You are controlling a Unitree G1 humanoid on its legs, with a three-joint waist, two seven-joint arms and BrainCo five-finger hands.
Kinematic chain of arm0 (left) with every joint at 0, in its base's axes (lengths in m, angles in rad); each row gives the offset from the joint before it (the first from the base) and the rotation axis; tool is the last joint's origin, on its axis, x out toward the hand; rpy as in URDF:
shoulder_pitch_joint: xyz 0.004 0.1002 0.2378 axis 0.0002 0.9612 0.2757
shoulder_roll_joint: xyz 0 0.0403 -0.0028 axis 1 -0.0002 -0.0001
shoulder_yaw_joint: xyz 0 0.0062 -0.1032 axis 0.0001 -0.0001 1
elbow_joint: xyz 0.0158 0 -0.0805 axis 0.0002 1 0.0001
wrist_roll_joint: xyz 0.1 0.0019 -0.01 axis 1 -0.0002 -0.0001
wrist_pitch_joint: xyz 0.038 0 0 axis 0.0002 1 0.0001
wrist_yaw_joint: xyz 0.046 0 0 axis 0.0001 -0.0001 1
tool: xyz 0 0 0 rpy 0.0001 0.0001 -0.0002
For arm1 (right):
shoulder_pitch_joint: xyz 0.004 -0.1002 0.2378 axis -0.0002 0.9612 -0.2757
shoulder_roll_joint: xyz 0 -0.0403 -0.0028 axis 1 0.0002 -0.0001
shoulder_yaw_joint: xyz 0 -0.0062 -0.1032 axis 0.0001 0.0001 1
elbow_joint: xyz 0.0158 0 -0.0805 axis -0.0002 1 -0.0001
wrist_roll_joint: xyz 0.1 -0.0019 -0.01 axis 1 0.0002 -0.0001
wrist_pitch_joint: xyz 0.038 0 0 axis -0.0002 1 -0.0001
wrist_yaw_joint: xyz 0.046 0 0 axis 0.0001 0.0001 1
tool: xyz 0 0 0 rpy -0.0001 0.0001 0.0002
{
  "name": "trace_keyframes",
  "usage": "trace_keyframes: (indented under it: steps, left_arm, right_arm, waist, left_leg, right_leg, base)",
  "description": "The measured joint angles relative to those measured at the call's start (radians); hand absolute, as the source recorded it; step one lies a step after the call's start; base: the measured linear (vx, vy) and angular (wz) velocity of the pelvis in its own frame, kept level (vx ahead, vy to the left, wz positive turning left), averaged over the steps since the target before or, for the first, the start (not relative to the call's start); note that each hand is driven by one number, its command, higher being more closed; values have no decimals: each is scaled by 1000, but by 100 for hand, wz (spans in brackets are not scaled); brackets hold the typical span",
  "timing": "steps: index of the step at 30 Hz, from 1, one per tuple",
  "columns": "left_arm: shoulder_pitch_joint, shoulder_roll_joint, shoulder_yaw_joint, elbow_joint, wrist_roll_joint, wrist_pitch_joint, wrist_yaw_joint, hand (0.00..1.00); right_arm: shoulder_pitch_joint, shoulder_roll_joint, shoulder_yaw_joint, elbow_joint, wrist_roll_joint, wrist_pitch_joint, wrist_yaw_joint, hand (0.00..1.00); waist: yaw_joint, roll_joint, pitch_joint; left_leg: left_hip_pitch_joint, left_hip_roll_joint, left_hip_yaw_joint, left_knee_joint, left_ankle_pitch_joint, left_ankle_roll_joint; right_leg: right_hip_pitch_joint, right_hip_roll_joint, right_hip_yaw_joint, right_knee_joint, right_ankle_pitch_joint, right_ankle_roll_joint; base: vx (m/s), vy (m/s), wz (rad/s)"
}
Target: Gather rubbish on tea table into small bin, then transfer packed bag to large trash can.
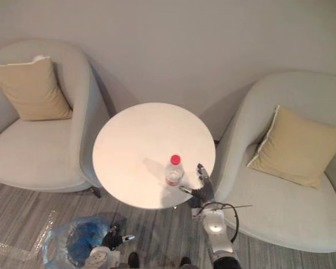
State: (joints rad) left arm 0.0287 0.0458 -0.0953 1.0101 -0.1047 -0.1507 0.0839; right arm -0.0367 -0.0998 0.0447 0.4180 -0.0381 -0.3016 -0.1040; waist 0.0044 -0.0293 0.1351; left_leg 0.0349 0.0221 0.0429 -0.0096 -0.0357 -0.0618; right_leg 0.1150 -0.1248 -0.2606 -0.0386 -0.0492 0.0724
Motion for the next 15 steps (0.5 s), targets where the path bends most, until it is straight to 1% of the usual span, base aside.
trace_keyframes:
  steps: [8, 15]
  left_arm:
    - [5, 1, -1, -10, -7, -6, -1, 0]
    - [16, 1, 0, -52, -21, -11, -1, 0]
  right_arm:
    - [-85, -20, 11, 74, 33, 0, 2, 0]
    - [-166, -24, 19, 110, 82, 0, 6, 0]
  waist:
    - [5, 3, 2]
    - [19, 26, 28]
  left_leg:
    - [-1, -5, -48, -93, 75, -1]
    - [-38, -10, -80, -92, 87, -2]
  right_leg:
    - [-20, 0, -38, -2, 5, 2]
    - [-40, -2, -66, 0, 6, 4]
  base:
    - [-93, -14, 17]
    - [-31, -4, 14]
